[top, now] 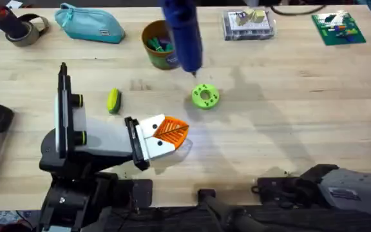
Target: Pick up the gripper from the table and insert it into the empty holder that is missing its gripper. Then pick up a screw, insert it into the mounting hole, and use the screwdriver to tighten it. Finally, clean up the table by picking up the vegetable and placing it into the bucket.
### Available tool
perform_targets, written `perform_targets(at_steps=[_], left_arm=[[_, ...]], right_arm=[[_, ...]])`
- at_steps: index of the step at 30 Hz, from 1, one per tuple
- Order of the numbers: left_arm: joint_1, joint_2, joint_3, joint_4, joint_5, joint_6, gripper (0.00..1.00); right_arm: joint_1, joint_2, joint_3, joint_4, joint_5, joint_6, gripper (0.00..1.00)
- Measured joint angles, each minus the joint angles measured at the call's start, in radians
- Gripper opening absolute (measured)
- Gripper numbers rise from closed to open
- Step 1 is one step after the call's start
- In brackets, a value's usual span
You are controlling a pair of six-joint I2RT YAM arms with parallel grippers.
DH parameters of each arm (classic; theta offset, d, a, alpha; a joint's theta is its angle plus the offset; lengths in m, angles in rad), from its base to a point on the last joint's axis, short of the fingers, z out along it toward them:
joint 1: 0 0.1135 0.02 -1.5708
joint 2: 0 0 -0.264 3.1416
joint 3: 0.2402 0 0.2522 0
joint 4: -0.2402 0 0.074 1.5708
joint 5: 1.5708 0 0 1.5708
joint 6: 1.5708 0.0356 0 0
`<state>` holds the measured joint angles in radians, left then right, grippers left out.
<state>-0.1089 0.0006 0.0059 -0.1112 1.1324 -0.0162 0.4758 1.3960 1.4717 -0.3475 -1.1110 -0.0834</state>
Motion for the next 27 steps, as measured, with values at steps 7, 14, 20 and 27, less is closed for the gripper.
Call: perform_targets(at_steps=[7, 14, 20, 27], left_arm=[[0.000, 0.000, 0.000, 0.000, 0.000, 0.000, 0.022], [0.000, 0.000, 0.000, 0.000, 0.000, 0.000, 0.022], [0.000, 0.000, 0.000, 0.000, 0.000, 0.000, 0.022], [0.000, 0.000, 0.000, 0.000, 0.000, 0.000, 0.012]], right_arm=[[-0.039, 0.000, 0.004, -0.397, 0.285, -0.304, 0.043], [-0.040, 0.000, 0.004, -0.540, 0.663, -0.504, 0.040], [-0.031, 0.012, 0.004, -0.583, 0.740, -0.554, 0.041], [-0.043, 0.107, 0.004, -0.633, 0.924, -0.678, 0.042]])
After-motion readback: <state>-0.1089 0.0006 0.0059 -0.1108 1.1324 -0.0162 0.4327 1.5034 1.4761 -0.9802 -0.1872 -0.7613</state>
